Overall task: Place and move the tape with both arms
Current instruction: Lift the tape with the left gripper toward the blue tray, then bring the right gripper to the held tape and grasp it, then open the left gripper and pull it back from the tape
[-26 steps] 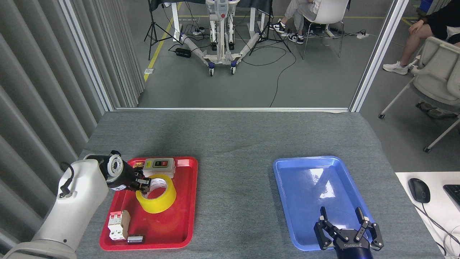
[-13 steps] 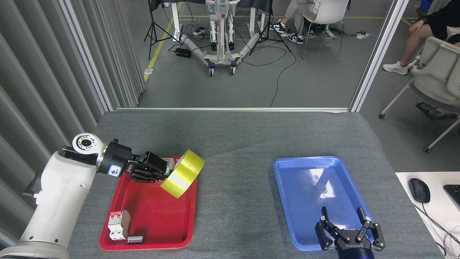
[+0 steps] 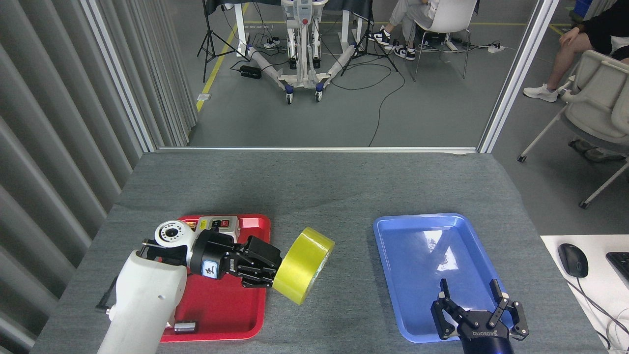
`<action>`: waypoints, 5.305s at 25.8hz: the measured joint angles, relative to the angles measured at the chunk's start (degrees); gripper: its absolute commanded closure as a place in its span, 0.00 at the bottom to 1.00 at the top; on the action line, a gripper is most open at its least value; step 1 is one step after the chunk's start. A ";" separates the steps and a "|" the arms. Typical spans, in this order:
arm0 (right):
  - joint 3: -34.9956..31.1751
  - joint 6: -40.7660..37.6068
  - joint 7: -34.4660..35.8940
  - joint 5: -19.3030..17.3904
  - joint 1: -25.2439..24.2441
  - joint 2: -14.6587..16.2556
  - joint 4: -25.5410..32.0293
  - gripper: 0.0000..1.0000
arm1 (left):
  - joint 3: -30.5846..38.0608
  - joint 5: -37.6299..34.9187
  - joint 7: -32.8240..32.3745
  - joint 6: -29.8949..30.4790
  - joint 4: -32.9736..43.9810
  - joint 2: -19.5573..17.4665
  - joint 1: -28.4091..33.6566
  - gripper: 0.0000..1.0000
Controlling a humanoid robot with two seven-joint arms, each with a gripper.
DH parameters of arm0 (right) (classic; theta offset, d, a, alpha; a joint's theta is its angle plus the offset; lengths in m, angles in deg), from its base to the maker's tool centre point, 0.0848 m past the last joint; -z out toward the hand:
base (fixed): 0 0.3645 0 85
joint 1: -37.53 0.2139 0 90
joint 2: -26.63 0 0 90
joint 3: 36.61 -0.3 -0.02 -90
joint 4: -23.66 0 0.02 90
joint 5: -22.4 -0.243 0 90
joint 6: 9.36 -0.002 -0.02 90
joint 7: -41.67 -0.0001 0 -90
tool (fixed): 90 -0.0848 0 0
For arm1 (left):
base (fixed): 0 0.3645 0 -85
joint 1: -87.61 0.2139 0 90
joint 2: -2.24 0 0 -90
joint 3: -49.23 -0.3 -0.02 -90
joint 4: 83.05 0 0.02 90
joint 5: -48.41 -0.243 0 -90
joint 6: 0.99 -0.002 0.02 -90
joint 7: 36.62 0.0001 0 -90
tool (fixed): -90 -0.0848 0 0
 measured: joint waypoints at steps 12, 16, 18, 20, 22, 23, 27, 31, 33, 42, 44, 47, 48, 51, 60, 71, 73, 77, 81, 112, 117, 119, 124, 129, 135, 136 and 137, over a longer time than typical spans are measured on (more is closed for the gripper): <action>8.06 -0.33 21.76 18.54 -3.53 8.60 0.88 0.00 | 0.10 -15.00 11.72 0.02 -4.28 6.70 1.58 1.00; 12.99 4.54 22.73 19.98 -3.35 13.48 1.21 0.00 | 0.18 -16.47 13.08 -0.17 -5.20 6.73 1.34 1.00; 14.53 6.04 22.84 20.14 -2.41 14.72 1.14 0.01 | 0.19 -16.55 13.24 -0.18 -5.38 6.70 1.19 1.00; 15.90 6.81 22.95 20.17 -1.16 15.78 0.94 0.01 | 0.19 -16.56 13.31 -0.23 -5.44 6.65 0.98 1.00; 17.01 7.03 23.01 20.17 0.16 16.68 0.44 0.01 | 0.20 -16.51 13.34 -0.24 -5.50 6.51 0.91 1.00; 17.34 7.06 23.04 20.17 0.78 16.89 0.07 0.01 | 0.20 -16.48 13.34 -0.23 -5.49 6.44 0.85 1.00; 18.76 6.81 23.18 20.33 4.10 17.23 -2.12 0.02 | 0.20 -16.41 13.34 -0.24 -5.41 6.21 0.72 1.00; 22.15 6.60 23.21 20.57 7.94 17.18 -4.85 0.09 | 0.20 -16.41 13.34 -0.26 -5.14 6.12 0.87 1.00; 24.00 6.59 23.22 20.60 9.71 17.02 -5.84 0.13 | 0.20 -16.41 13.30 -0.26 -5.05 5.94 0.96 1.00; 28.82 4.84 24.43 20.48 14.43 17.34 -7.65 0.11 | 0.20 -16.41 13.11 -0.37 -4.11 4.63 1.37 1.00; 29.04 3.58 24.78 20.49 14.82 17.50 -7.69 0.11 | 0.20 -16.41 13.09 -0.47 -4.00 4.43 1.38 1.00; 29.17 1.51 25.28 20.52 15.15 17.57 -7.75 0.11 | 0.20 -16.41 13.08 -0.48 -3.89 4.15 1.44 1.00; 29.17 1.01 25.34 20.51 15.26 17.54 -7.76 0.10 | 0.20 -16.41 13.08 -0.48 -3.83 4.08 1.45 1.00; 29.19 -0.32 25.90 20.21 15.94 17.17 -8.10 0.10 | 0.20 -16.41 13.07 -0.48 -3.71 3.85 1.46 1.00; 29.12 -2.81 27.95 18.03 16.95 15.07 -10.12 0.08 | 0.19 -16.41 12.98 -0.48 -3.38 3.39 1.48 1.00; 29.20 -3.84 28.28 14.63 20.68 11.91 -14.89 0.07 | 0.11 -16.33 12.83 -0.55 -2.84 3.12 1.59 1.00; 29.66 -3.85 28.29 14.91 21.45 10.96 -15.59 0.07 | 0.11 -16.32 12.74 -0.56 -2.83 2.99 1.59 1.00; 31.77 -3.87 28.00 15.65 22.95 9.95 -17.01 0.08 | 0.11 -16.32 12.60 -0.56 -2.83 2.75 1.59 1.00; 32.73 -3.63 27.85 16.45 23.51 9.07 -17.72 0.15 | 0.12 -16.32 12.57 -0.56 -2.86 2.57 1.58 1.00; 33.50 -4.81 27.39 17.16 22.89 9.41 -17.64 0.87 | 0.04 -16.93 12.62 0.29 -3.47 0.69 1.37 0.01; 33.53 -3.41 27.81 17.11 22.83 9.57 -17.41 0.87 | 0.03 -16.94 12.82 0.25 -3.53 0.51 1.33 0.01; 33.55 -3.37 27.81 17.08 22.80 9.68 -17.35 0.87 | 0.03 -16.94 12.68 0.25 -3.59 0.47 1.32 0.01; 33.61 -3.38 27.86 16.98 22.68 10.23 -17.08 0.87 | 0.10 -16.97 12.66 0.34 -4.30 -0.03 1.15 0.01; 33.63 -3.38 27.92 16.91 22.03 10.72 -16.52 0.87 | 0.24 -19.29 14.02 0.43 -5.91 -0.54 0.26 0.01; 33.44 -3.63 28.16 16.18 21.59 13.16 -15.79 0.88 | 2.08 -29.39 25.97 0.57 -10.35 -1.28 -1.54 0.01; 33.32 -3.70 28.16 15.75 21.51 13.58 -15.62 0.89 | 2.75 -30.34 28.18 0.57 -11.17 -1.50 -1.99 0.01; 33.13 -3.73 28.16 15.08 21.42 14.27 -15.45 0.90 | 3.42 -31.11 30.44 0.64 -12.09 -1.79 -2.61 0.01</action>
